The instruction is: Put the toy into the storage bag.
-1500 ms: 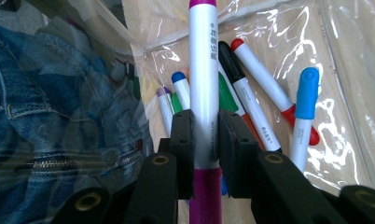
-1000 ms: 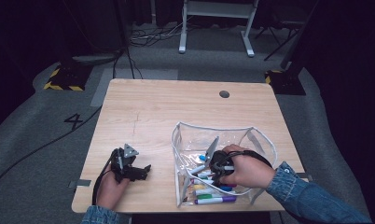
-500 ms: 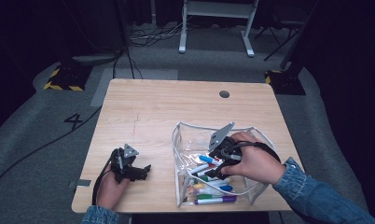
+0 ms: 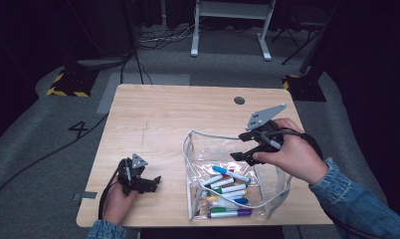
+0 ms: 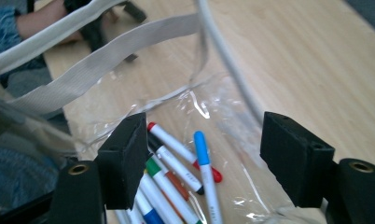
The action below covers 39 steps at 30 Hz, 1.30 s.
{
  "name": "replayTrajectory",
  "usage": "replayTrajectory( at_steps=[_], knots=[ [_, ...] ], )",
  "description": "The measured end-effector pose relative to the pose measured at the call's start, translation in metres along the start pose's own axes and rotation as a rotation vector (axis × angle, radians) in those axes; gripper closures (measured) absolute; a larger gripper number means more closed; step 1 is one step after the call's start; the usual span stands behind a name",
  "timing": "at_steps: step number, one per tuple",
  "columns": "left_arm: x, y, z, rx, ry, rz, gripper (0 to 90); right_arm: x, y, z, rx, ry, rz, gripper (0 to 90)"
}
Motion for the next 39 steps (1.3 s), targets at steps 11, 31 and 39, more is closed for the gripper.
replayTrajectory(
  at_steps=[11, 31, 39],
  knots=[
    [0.0, 0.0, 0.0, 0.0, 0.002, 0.002, 0.0, 0.049, -0.019, 0.033, 0.06, -0.113, -0.135, 34.1],
    [0.0, 0.0, 0.0, 0.001, 0.001, -0.001, 0.0, 0.121, -0.101, 0.06, 0.052, -0.266, -0.377, 35.2],
    [0.0, 0.0, 0.0, 0.001, 0.0, 0.0, 0.0, 0.132, -0.152, 0.04, -0.024, -0.279, -0.458, 35.0]
  ],
)
Point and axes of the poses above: each handheld gripper's, and its own axes: z roughly backward along the jaws, y roughly out of its top, x roughly to its right, the point moved 9 cm from there along -z, roughly forward along the jaws, and after that the axes turned 7 degrees about -y, right-handed, at the moved point
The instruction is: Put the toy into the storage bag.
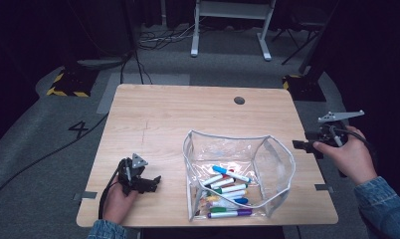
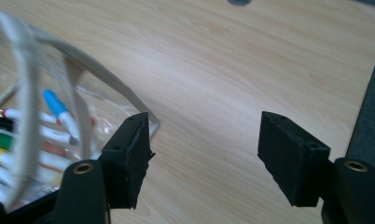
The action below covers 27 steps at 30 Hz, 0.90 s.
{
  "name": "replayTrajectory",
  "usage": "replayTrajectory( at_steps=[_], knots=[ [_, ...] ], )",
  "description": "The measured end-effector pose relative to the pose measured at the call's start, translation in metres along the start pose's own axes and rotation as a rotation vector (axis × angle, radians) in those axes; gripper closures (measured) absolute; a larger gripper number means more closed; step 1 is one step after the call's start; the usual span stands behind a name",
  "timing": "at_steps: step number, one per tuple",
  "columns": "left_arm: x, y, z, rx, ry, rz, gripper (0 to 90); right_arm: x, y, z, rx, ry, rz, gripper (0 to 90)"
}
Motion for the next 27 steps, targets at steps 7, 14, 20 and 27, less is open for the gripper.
replayTrajectory(
  at_steps=[7, 14, 20, 27],
  knots=[
    [0.0, 0.0, 0.0, 0.0, 0.001, -0.001, 0.0, 0.013, -0.04, -0.025, -0.074, -0.001, -0.055, 34.1],
    [0.0, 0.0, 0.0, 0.0, 0.002, -0.002, 0.0, 0.013, -0.082, -0.05, -0.129, 0.018, -0.094, 33.3],
    [0.0, 0.0, 0.0, 0.0, 0.001, -0.002, 0.0, 0.012, -0.117, -0.067, -0.159, 0.013, -0.121, 32.2],
    [0.0, 0.0, 0.0, 0.0, 0.002, -0.002, 0.0, 0.002, -0.149, -0.076, -0.147, 0.002, -0.136, 30.1]
  ],
)
Point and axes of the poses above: each handheld gripper's, and its own axes: z roughly backward along the jaws, y roughly out of its top, x roughly to its right, the point moved 9 cm from there along -z, roughly forward along the jaws, and after that the axes turned 7 degrees about -y, right-handed, at the moved point
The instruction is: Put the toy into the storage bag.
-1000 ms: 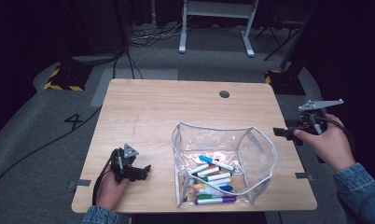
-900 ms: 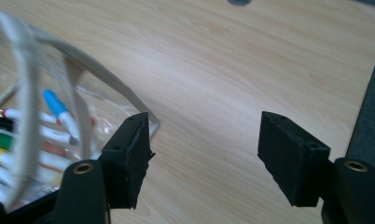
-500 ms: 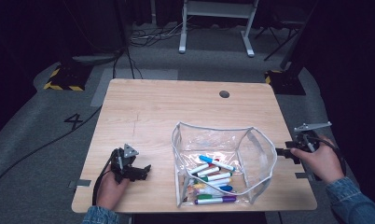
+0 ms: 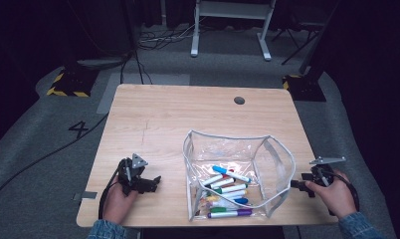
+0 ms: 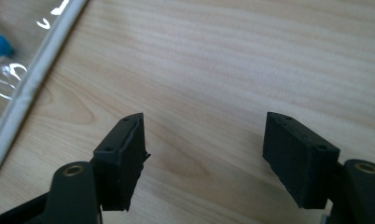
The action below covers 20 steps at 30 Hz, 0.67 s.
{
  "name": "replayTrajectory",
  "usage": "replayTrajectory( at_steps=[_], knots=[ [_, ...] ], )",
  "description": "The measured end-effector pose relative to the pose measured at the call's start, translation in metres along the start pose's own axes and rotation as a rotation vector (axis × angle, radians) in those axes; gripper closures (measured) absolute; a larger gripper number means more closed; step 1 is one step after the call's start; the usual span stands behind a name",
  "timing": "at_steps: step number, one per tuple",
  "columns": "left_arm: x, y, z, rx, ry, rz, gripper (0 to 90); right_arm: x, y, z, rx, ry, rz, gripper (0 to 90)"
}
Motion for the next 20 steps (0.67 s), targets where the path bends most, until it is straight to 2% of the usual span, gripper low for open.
replayTrajectory(
  at_steps=[1, 3, 7, 10, 12, 14, 20],
  knots=[
    [0.0, 0.0, 0.0, 0.0, -0.001, 0.0, 0.0, -0.001, -0.003, -0.002, 0.002, -0.002, 0.002, 28.9],
    [0.0, 0.0, 0.0, 0.0, 0.0, 0.0, 0.0, -0.003, -0.004, -0.003, 0.05, -0.009, 0.003, 27.6],
    [0.0, 0.0, 0.0, 0.0, 0.0, 0.0, 0.0, -0.004, -0.005, -0.006, 0.095, -0.042, 0.047, 22.1],
    [0.0, 0.0, 0.0, 0.0, -0.001, 0.0, 0.0, -0.005, -0.007, -0.01, 0.137, -0.086, 0.09, 17.7],
    [0.0, 0.0, 0.0, 0.0, -0.001, 0.0, 0.0, -0.008, -0.006, -0.013, 0.179, -0.1, 0.08, 11.6],
    [0.0, 0.0, 0.0, -0.002, 0.0, 0.0, 0.0, -0.011, -0.002, -0.019, 0.252, -0.103, 0.058, 8.3],
    [0.0, -0.001, 0.0, -0.001, 0.002, 0.005, 0.0, -0.011, -0.002, -0.019, 0.255, -0.102, 0.064, 9.6]
  ],
)
Point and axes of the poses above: each handheld gripper's, and its own axes: z roughly backward along the jaws, y roughly out of its top, x roughly to its right, the point moved 9 cm from there along -z, roughly forward along the jaws, and after that the axes turned 7 degrees about -y, right-handed, at the moved point
